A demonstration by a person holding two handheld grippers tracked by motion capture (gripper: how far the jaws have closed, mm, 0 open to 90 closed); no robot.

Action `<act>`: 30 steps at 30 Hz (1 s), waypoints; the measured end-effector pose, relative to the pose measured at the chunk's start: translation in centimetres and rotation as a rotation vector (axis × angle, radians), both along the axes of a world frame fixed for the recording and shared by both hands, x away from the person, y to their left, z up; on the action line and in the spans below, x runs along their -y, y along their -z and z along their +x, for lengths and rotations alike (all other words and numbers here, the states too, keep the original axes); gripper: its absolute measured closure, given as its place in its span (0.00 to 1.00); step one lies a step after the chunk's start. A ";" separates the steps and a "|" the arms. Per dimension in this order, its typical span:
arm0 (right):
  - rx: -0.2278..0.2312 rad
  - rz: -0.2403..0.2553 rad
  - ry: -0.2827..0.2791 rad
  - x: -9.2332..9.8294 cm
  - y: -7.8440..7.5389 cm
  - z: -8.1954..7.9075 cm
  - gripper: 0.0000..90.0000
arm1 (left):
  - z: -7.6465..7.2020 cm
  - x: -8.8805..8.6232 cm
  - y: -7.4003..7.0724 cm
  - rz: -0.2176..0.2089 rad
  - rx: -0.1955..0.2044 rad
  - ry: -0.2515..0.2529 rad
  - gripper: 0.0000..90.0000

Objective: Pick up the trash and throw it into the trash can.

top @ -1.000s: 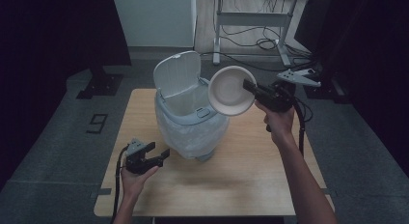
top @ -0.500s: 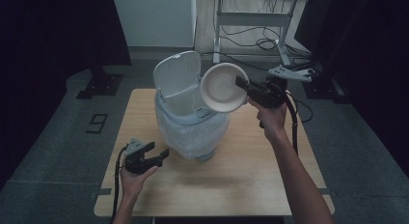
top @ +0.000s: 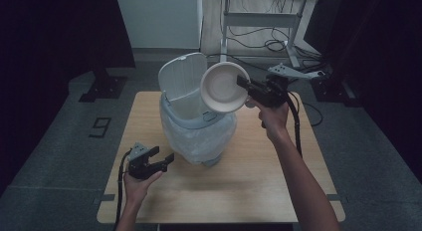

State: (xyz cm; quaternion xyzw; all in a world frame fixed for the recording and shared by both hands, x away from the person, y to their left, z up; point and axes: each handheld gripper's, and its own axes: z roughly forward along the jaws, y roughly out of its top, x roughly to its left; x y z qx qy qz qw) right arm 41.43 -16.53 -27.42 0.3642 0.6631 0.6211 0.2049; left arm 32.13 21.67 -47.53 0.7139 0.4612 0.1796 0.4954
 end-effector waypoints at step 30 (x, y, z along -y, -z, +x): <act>-0.010 -0.038 -0.013 -3.3 0.0 2.6 0.93 | 0.1 -0.1 0.1 -0.002 -0.009 0.007 0.32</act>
